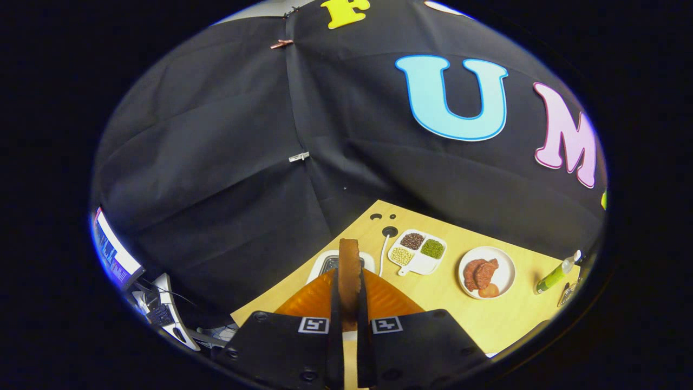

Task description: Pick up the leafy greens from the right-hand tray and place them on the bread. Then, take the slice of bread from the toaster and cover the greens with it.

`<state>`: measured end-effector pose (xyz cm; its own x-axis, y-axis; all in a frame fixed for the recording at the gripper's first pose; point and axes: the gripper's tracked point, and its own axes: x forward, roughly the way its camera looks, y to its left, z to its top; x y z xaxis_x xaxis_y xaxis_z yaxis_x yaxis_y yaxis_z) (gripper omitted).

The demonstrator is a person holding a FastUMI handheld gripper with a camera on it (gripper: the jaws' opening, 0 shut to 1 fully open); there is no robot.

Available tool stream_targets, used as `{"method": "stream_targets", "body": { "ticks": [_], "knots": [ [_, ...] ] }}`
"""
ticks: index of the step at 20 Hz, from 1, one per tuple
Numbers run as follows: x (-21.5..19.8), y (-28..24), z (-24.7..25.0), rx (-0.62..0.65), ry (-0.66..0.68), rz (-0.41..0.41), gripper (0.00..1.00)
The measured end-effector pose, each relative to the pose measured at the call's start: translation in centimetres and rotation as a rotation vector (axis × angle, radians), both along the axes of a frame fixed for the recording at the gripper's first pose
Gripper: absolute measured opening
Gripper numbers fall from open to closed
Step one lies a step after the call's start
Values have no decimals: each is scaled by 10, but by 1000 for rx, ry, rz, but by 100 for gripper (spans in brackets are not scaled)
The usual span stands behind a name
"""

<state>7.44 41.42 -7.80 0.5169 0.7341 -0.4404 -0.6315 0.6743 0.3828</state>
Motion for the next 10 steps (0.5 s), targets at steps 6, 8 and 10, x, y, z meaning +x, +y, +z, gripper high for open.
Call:
{"method": "stream_targets", "body": {
  "ticks": [6,8,10],
  "knots": [
    [-13,-88,-16,-24,16,-97,14],
    [-16,-117,-33,-48,29,-143,14],
    [-18,-145,-50,-71,55,-193,14]
  ]
}}
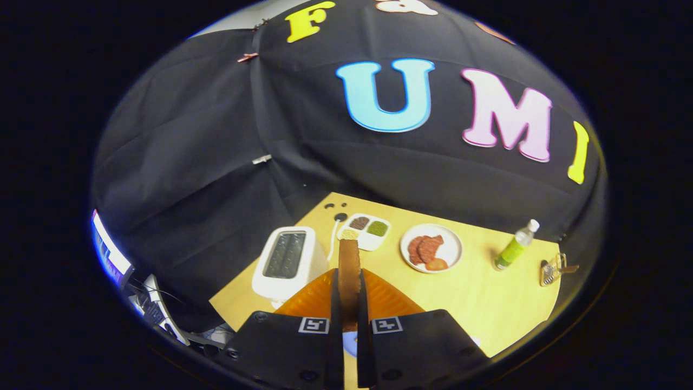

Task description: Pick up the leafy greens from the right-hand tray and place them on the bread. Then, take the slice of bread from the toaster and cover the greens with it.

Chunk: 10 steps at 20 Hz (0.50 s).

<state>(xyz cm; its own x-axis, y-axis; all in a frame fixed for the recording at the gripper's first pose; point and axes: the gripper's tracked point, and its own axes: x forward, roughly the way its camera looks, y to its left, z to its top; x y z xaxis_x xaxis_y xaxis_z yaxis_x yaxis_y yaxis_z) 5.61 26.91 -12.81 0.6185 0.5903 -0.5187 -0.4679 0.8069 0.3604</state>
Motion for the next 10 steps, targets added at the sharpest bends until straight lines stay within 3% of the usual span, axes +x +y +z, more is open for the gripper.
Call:
{"method": "stream_targets", "body": {
  "ticks": [4,10],
  "knots": [
    [-6,-37,-49,-34,65,-92,14],
    [-21,-29,-120,7,179,-181,14]
  ]
}}
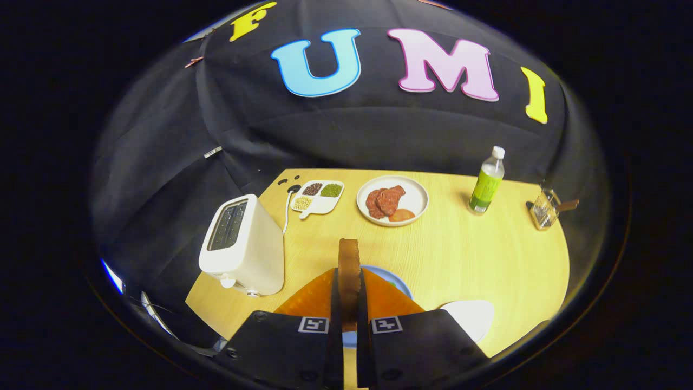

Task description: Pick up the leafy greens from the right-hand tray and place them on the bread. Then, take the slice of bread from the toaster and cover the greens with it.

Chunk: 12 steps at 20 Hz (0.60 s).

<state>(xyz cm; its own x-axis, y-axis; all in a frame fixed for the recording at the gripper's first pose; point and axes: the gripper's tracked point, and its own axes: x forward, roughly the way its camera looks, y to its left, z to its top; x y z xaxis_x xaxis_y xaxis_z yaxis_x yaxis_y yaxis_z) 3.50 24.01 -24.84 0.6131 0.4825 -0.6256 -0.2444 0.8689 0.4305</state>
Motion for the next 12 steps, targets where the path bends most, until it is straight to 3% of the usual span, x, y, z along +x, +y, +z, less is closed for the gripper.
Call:
{"method": "stream_targets", "body": {
  "ticks": [8,12],
  "knots": [
    [-1,33,-60,204,150,-166,14],
    [-6,16,-110,265,238,-282,14]
  ]
}}
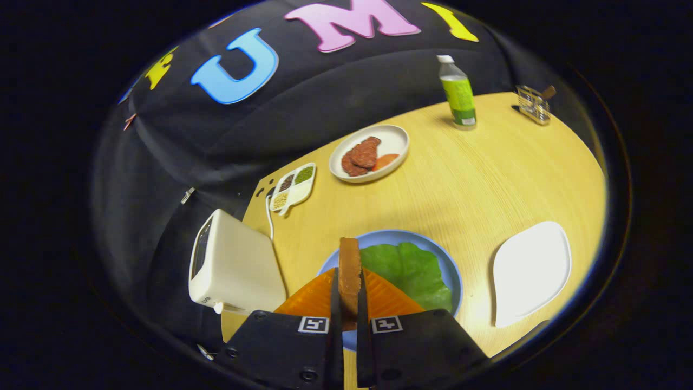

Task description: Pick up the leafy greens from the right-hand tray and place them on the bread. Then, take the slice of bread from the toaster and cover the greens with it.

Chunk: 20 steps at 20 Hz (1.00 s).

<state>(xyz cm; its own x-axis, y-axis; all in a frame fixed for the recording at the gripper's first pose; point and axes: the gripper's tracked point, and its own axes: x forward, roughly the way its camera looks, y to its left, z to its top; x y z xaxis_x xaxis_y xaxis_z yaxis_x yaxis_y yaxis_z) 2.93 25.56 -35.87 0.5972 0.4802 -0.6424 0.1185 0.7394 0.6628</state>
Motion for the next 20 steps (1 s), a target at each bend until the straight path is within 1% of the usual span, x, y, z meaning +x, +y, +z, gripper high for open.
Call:
{"method": "stream_targets", "body": {
  "ticks": [1,2,5,7,9,10,11,15,17,18,20],
  "knots": [
    [1,-7,-9,13,15,-27,14],
    [-3,-11,-19,18,34,-31,14],
    [-6,-17,-34,28,44,-12,14],
    [-4,-24,-43,-10,44,-1,16],
    [-7,-33,-53,-66,59,11,38],
    [-11,-36,-57,-88,68,19,46],
    [-10,-34,-59,-85,61,26,54],
    [-9,-42,-52,-121,42,42,60],
    [-9,-48,-47,-148,23,62,73],
    [-11,-54,-48,-180,18,72,81],
    [-14,-65,-47,-202,17,77,92]
  ]
}}
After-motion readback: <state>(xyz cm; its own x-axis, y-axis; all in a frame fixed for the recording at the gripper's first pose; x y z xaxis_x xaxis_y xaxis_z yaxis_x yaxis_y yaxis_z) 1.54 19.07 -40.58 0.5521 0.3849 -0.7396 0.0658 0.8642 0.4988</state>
